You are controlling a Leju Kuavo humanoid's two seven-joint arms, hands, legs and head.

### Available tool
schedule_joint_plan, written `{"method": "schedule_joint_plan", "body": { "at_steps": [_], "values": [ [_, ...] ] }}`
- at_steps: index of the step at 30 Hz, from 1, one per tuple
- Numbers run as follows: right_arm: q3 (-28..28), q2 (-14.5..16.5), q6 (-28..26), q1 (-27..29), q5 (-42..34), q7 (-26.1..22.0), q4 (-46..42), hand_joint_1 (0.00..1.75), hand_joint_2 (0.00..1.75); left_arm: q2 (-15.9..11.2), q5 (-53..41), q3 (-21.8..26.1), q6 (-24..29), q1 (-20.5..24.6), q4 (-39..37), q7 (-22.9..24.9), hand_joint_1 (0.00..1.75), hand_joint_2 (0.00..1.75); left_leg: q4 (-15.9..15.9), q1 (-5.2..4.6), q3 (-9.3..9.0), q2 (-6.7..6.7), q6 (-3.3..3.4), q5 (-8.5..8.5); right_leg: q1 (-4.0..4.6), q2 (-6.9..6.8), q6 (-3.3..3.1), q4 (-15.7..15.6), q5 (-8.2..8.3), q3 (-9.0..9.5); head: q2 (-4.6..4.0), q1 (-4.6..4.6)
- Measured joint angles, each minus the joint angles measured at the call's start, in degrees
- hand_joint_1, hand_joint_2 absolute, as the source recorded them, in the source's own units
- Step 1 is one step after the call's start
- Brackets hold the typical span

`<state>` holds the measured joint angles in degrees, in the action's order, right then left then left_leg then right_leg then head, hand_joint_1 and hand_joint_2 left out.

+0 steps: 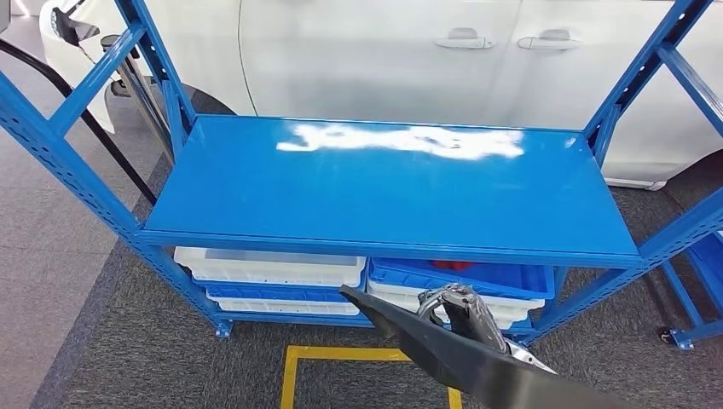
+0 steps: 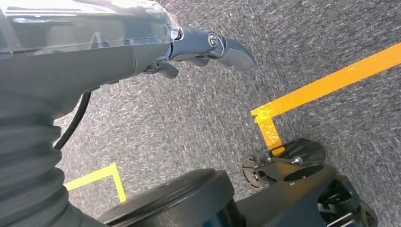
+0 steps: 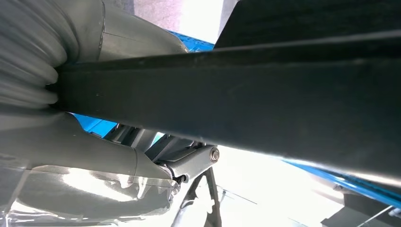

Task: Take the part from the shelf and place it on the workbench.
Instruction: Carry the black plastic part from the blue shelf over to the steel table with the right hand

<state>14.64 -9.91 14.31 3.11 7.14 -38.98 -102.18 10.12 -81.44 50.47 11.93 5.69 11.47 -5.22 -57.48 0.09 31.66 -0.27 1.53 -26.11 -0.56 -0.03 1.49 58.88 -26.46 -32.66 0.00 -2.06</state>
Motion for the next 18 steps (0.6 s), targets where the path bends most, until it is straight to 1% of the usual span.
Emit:
{"method": "schedule_joint_plan", "body": {
  "at_steps": [1, 2, 3, 4, 5, 6, 7, 8, 9, 10, 11, 12, 13, 14, 15, 16, 17, 18],
  "values": [
    [0.0, 0.1, -0.05, 0.27, 0.01, 0.47, -0.01, 1.75, 1.75, 0.0, 0.0, 0.0, 0.1, 0.04, 0.0, 0.48, 0.0, 1.75, -0.06, -0.07, 0.04, -0.02, -0.29, 0.05, 0.16, 0.01, -0.3, -1.15, 0.2, 0.51, 0.0, 0.0],
    [0.0, 0.2, -0.13, 0.64, 0.05, 0.98, -0.02, 1.75, 1.75, 0.0, 0.0, 0.0, 0.22, 0.1, 0.0, 1.09, 0.0, 1.75, -0.06, -0.13, 0.07, -0.04, -0.6, 0.16, 0.31, 0.03, -0.56, -1.14, 0.3, 0.47, 0.0, 0.0],
    [0.0, 0.28, -0.26, 1.04, 0.12, 1.45, -0.02, 1.75, 1.75, -0.02, 0.02, 0.01, 0.33, 0.15, 0.0, 1.69, 0.0, 1.75, -0.05, -0.16, 0.08, -0.06, -0.91, 0.22, 0.21, 0.01, -0.91, -1.21, 0.52, 0.41, 0.0, 0.0],
    [0.0, 0.39, -0.42, 1.43, 0.2, 1.9, -0.03, 1.75, 1.75, -0.04, 0.05, 0.03, 0.47, 0.21, 0.01, 2.2, 0.0, 1.75, -0.25, -0.13, 0.14, -0.06, -1.22, -0.11, 0.09, -0.06, -1.27, -1.35, 0.75, 0.35, 0.0, 0.0],
    [0.0, 0.54, -0.59, 1.74, 0.27, 2.22, -0.05, 1.75, 1.75, -0.07, 0.11, 0.06, 0.58, 0.26, 0.01, 2.53, 0.0, 1.75, -1.12, -0.12, 0.45, -0.06, -1.51, -1.07, -0.06, -0.15, -1.65, -1.53, 0.99, 0.23, 0.0, 0.0],
    [0.0, 0.74, -0.75, 1.98, 0.35, 2.49, -0.08, 1.75, 1.75, -0.1, 0.19, 0.1, 0.67, 0.33, 0.01, 2.68, 0.0, 1.75, -3.07, -0.08, 1.17, -0.05, -1.79, -2.76, -0.2, -0.24, -2.04, -1.7, 1.26, 0.03, 0.0, 0.0],
    [0.0, 0.97, -0.87, 2.19, 0.44, 2.73, -0.1, 1.75, 1.75, -0.11, 0.27, 0.14, 0.74, 0.44, 0.01, 2.73, 0.0, 1.75, -6.25, 0.03, 2.3, -0.02, -2.03, -5.03, -0.19, -0.34, -2.29, -1.74, 1.48, -0.27, 0.0, 0.0],
    [0.0, 1.14, -0.93, 2.39, 0.53, 2.92, -0.13, 1.75, 1.75, -0.11, 0.34, 0.17, 0.77, 0.59, 0.0, 2.71, 0.0, 1.75, -10.24, 0.08, 3.69, 0.0, -2.22, -7.39, -0.15, -0.43, -2.44, -1.71, 1.72, -0.68, 0.0, 0.0],
    [0.0, 1.25, -0.96, 2.6, 0.62, 3.06, -0.13, 1.75, 1.75, -0.11, 0.4, 0.23, 0.77, 0.74, 0.0, 2.67, 0.0, 1.75, -13.89, 0.12, 4.79, 0.02, -2.36, -9.18, -0.1, -0.51, -2.5, -1.65, 1.99, -1.11, 0.0, 0.0],
    [-0.01, 1.33, -0.97, 2.81, 0.68, 3.15, -0.13, 1.75, 1.75, -0.11, 0.43, 0.29, 0.77, 0.82, 0.0, 2.65, 0.0, 1.75, -16.0, 0.13, 5.1, 0.03, -2.44, -9.99, -0.07, -0.57, -2.48, -1.57, 2.27, -1.55, 0.0, -0.01],
    [-0.01, 1.43, -1.02, 3.01, 0.72, 3.19, -0.13, 1.75, 1.75, -0.11, 0.42, 0.34, 0.77, 0.79, 0.01, 2.65, 0.0, 1.75, -15.79, 0.15, 4.28, 0.05, -2.44, -9.67, -0.05, -0.58, -2.41, -1.47, 2.54, -1.96, 0.0, -0.01],
    [-0.03, 1.55, -1.13, 3.2, 0.79, 3.25, -0.14, 1.75, 1.75, -0.12, 0.37, 0.38, 0.77, 0.68, 0.01, 2.66, 0.0, 1.75, -13.16, 0.17, 2.29, 0.05, -2.37, -8.38, -0.05, -0.53, -2.3, -1.35, 2.79, -2.31, 0.0, -0.01],
    [-0.07, 1.75, -1.36, 3.43, 0.96, 3.42, -0.22, 1.75, 1.75, -0.13, 0.23, 0.39, 0.74, 0.5, 0.01, 2.69, 0.0, 1.75, -8.69, 0.19, -0.53, 0.05, -2.2, -6.71, -0.05, -0.45, -2.14, -1.21, 3.03, -2.6, 0.0, -0.02],
    [-0.14, 1.96, -1.7, 3.72, 1.21, 3.67, -0.41, 1.75, 1.75, -0.14, 0.09, 0.39, 0.7, 0.29, 0.01, 2.73, 0.0, 1.75, -4.36, 0.13, -3.01, 0.03, -1.97, -5.53, 0.03, -0.39, -1.89, -1.06, 3.29, -2.85, 0.0, -0.02],
    [-0.27, 2.16, -2.09, 4.04, 1.54, 4.0, -0.68, 1.75, 1.75, -0.15, -0.08, 0.39, 0.66, 0.11, 0.01, 2.74, 0.0, 1.75, -1.12, 0.03, -4.66, 0.0, -1.69, -4.72, 0.08, -0.35, -1.58, -0.96, 3.58, -3.09, 0.0, -0.02],
    [-0.44, 2.39, -2.5, 4.35, 1.89, 4.39, -1.01, 1.75, 1.75, -0.15, -0.27, 0.39, 0.56, -0.03, 0.01, 2.74, 0.0, 1.75, 0.67, -0.11, -5.39, -0.03, -1.37, -4.4, 0.13, -0.34, -1.23, -0.91, 3.86, -3.3, 0.0, -0.02],
    [-0.63, 2.55, -2.79, 4.62, 2.12, 4.77, -1.35, 1.75, 1.75, -0.15, -0.47, 0.39, 0.46, -0.12, 0.01, 2.7, 0.0, 1.75, 0.92, -0.3, -5.21, -0.05, -1.04, -4.42, 0.18, -0.32, -0.84, -0.98, 4.16, -3.46, 0.0, -0.01],
    [-0.87, 2.71, -2.98, 4.91, 2.25, 5.16, -1.69, 1.75, 1.75, -0.14, -0.69, 0.39, 0.37, -0.18, 0.01, 2.57, 0.0, 1.75, 0.95, -0.33, -4.94, -0.04, -0.64, -4.08, 0.14, -0.28, -0.43, -1.12, 4.47, -3.56, 0.0, 0.0]
  ]
}}
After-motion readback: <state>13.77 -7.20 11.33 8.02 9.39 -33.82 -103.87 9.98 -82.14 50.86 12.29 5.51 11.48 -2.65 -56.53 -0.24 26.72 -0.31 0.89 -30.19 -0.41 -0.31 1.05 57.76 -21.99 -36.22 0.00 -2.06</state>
